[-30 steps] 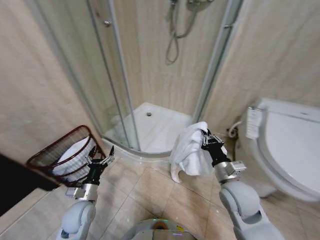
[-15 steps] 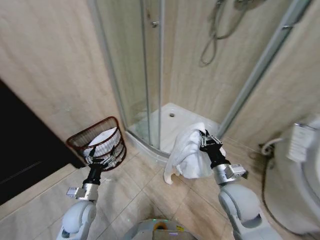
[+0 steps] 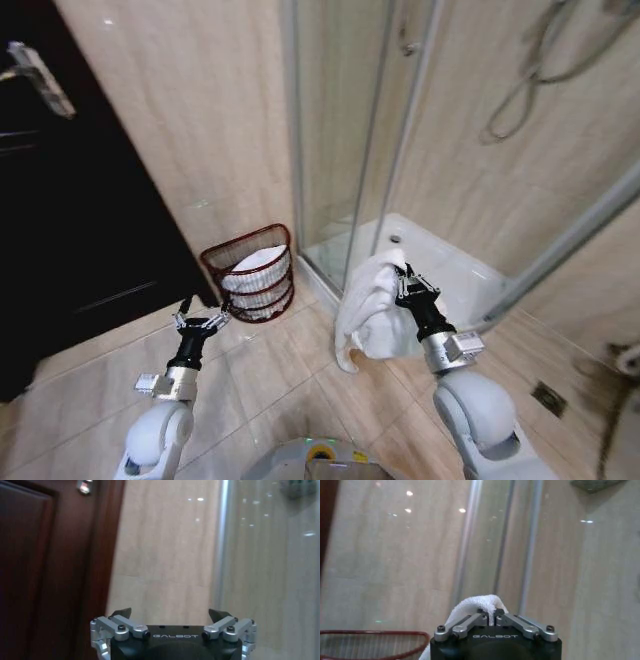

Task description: Discard the used towel into the hamper.

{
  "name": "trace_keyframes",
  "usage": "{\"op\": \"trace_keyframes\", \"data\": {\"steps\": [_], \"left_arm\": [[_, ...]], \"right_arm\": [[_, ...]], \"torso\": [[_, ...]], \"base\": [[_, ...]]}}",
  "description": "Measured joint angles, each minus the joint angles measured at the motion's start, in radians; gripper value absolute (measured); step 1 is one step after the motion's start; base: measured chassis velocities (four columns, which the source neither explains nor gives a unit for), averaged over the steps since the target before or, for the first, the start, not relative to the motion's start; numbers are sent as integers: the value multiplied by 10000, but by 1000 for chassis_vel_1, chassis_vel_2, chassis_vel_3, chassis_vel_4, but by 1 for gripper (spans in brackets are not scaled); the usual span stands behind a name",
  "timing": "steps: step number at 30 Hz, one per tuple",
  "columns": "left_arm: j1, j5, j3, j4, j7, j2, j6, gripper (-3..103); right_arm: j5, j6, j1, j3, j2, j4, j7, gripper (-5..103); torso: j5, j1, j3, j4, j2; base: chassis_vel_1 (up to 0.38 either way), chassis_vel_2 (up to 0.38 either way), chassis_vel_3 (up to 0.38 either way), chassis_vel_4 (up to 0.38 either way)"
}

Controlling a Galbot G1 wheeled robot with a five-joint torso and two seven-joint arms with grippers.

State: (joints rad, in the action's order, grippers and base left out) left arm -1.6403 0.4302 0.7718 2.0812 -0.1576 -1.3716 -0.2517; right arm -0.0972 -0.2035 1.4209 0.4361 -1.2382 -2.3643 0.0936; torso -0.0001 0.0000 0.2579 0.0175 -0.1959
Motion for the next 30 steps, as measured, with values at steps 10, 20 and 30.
{"op": "trace_keyframes", "data": {"steps": [10, 20, 30], "left_arm": [[-1, 13, 2, 3, 16, -10, -1, 100], [272, -52, 23, -129, 535, -86, -21, 100], [456, -137, 49, -197, 1273, -129, 324, 100]], "right_arm": [[-16, 1, -7, 33, 4, 47, 3, 4], [-20, 48, -9, 68, -19, 49, 8, 4], [-14, 102, -17, 95, -42, 87, 8, 4]], "torso": [[0, 0, -1, -1, 0], [0, 7, 14, -8, -30], [1, 142, 284, 0, -434]], "base": [[127, 126, 132, 130], [121, 110, 116, 111], [8, 13, 15, 10]]}}
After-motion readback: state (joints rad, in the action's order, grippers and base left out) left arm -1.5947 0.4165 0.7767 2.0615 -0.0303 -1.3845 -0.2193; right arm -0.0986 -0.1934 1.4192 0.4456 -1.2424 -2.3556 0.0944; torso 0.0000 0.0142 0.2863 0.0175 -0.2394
